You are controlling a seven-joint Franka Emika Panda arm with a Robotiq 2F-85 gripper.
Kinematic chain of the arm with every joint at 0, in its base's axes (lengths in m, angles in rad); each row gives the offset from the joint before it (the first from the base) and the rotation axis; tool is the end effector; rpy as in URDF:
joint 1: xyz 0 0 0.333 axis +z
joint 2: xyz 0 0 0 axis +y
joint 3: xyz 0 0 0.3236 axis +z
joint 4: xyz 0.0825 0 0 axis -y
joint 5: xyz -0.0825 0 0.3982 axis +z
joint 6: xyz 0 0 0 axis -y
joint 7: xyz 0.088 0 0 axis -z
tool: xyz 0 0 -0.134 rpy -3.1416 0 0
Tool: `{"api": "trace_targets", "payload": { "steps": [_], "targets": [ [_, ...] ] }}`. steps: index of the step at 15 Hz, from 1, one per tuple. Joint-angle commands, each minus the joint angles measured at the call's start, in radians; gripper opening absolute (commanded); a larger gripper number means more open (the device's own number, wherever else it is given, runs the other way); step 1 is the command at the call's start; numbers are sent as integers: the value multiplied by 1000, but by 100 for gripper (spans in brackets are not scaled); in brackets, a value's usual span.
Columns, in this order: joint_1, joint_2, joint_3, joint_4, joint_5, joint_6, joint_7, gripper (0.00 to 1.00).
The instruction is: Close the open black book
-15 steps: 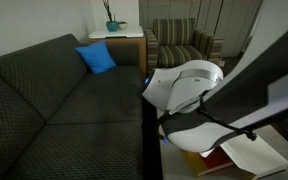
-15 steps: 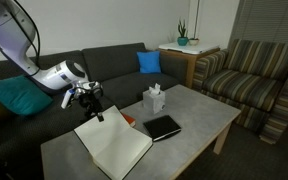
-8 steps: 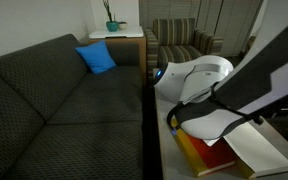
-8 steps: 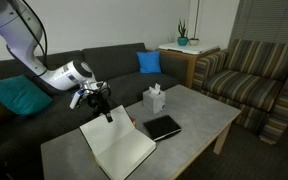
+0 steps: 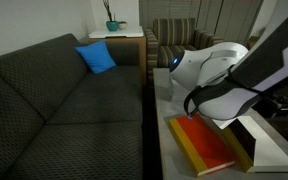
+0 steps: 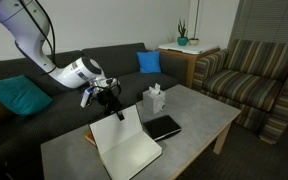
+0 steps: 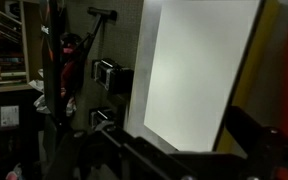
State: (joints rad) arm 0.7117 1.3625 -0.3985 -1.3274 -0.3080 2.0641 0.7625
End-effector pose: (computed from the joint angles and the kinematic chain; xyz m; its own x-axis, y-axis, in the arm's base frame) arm 0.5956 0.1763 -0.1066 0.9935 -0.0685 -0.0912 0.0255 -0.6463 0.7627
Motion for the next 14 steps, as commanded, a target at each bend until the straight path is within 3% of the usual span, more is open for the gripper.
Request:
{"api": "trace_targets", "payload": {
  "steps": [1, 7, 14],
  "targets": [
    [-30, -74, 25, -71, -58, -53, 29, 100],
    [-49, -148, 39, -149, -125, -130, 89, 100],
    [-130, -170, 101, -233, -139, -60, 146, 100]
  ]
}}
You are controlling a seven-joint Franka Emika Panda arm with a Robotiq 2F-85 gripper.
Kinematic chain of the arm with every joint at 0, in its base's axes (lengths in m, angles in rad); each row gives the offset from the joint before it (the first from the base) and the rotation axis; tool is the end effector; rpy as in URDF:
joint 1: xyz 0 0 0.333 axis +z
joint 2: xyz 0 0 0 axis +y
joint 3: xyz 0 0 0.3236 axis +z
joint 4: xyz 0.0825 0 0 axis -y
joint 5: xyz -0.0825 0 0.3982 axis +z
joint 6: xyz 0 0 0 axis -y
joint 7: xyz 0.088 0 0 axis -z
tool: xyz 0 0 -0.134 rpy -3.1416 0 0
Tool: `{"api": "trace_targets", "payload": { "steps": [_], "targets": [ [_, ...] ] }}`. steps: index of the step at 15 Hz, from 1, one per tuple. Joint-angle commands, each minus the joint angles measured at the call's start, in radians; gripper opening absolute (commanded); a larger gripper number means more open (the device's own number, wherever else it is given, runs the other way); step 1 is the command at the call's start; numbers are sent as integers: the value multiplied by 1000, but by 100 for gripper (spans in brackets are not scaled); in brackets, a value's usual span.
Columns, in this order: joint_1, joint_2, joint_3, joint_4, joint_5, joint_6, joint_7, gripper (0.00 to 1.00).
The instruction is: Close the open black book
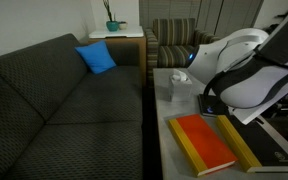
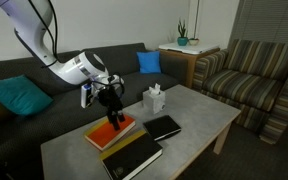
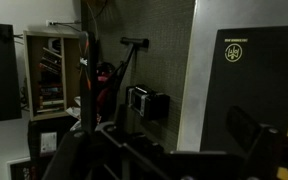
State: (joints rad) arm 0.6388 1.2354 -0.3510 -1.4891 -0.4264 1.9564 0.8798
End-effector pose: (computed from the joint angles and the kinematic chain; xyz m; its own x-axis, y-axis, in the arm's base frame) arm 0.5723 0.1193 -0.0758 0.9716 -0.2164 -0.0954 -0.0385 -0.5427 0.8390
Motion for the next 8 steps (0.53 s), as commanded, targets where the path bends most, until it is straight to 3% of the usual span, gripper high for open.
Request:
{"api": "trace_targets", "payload": {
  "steps": [1, 8],
  "targets": [
    [-65, -54, 64, -86, -25, 64, 36, 100],
    [-77, -176, 62, -217, -108, 331, 78, 100]
  ]
}}
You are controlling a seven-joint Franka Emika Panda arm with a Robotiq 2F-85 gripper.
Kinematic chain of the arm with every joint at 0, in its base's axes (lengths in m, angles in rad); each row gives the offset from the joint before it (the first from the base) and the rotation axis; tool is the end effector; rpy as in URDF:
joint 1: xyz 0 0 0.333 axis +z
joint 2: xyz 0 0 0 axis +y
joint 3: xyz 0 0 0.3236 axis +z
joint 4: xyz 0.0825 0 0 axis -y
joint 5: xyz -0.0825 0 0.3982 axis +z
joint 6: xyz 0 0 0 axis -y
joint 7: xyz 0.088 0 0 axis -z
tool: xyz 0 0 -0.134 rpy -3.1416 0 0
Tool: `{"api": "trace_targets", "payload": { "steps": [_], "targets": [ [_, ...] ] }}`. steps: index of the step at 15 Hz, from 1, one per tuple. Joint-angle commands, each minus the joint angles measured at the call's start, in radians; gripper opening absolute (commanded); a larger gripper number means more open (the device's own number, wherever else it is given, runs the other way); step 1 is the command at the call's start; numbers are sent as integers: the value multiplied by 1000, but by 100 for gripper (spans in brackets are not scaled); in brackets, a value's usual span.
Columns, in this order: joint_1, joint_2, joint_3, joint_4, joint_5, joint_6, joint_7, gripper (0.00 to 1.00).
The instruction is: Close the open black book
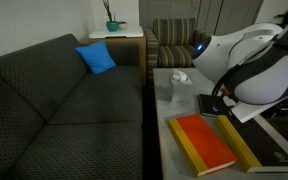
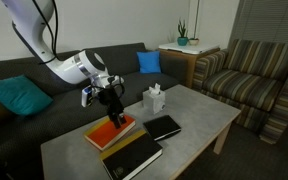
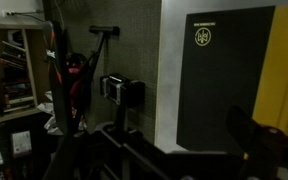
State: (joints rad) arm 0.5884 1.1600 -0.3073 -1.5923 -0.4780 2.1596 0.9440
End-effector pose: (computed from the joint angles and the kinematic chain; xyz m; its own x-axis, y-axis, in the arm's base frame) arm 0.5754 0.1223 -0.0732 0.9837 -0.1784 -0.0207 -0.1035 -0.6570 0.7467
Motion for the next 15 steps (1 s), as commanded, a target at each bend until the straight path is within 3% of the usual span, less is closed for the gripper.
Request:
{"api": "trace_targets", "payload": {
  "steps": [1, 6, 15],
  "targets": [
    [-31, -115, 16, -130, -72, 181, 9, 100],
    [-15, -196, 6, -203, -150, 295, -4, 100],
    [-16, -282, 30, -273, -332, 371, 38, 100]
  ]
}}
